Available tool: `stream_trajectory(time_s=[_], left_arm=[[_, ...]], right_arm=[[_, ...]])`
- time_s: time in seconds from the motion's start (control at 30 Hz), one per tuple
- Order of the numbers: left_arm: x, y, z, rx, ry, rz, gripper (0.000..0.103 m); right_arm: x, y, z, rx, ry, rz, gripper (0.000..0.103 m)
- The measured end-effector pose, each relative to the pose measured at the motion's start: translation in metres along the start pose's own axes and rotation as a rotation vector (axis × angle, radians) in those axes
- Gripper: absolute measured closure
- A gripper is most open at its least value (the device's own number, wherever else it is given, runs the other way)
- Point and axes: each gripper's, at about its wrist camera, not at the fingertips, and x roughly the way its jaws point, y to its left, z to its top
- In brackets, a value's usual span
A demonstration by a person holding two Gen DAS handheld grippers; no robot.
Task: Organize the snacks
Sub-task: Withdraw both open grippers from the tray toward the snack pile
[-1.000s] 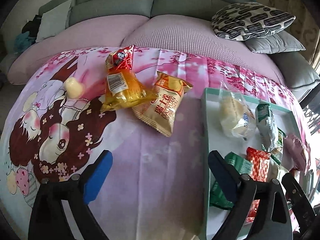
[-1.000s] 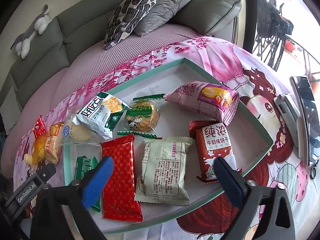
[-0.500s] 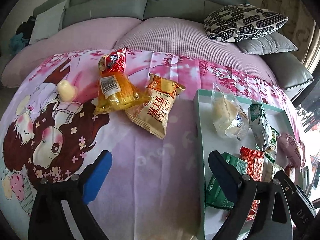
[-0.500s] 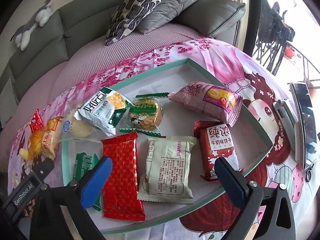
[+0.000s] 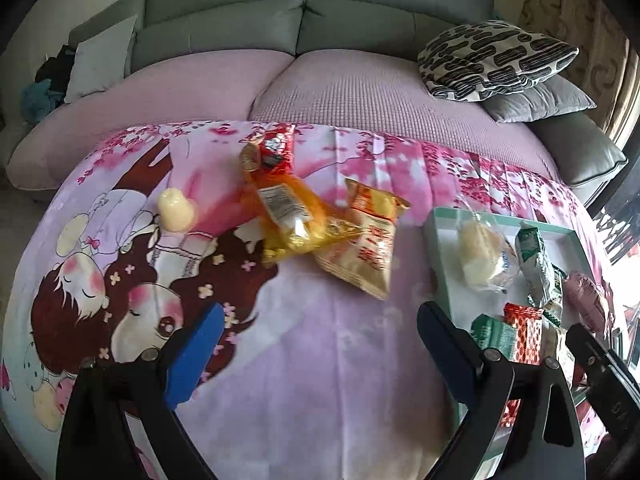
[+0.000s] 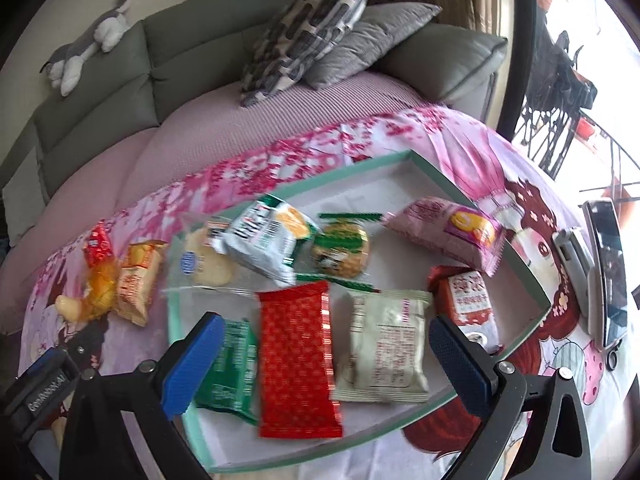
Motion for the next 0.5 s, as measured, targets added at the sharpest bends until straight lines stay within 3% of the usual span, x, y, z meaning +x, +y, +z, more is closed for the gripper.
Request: stream_trajectory(time_s=[0.5], left_arm=[[-0.006, 0.095, 0.011, -0.129, -0.003, 0.051, 0.006]], right_arm=[[-0.005, 0.102, -0.017, -0.127, -0.006, 0.129, 0.000]])
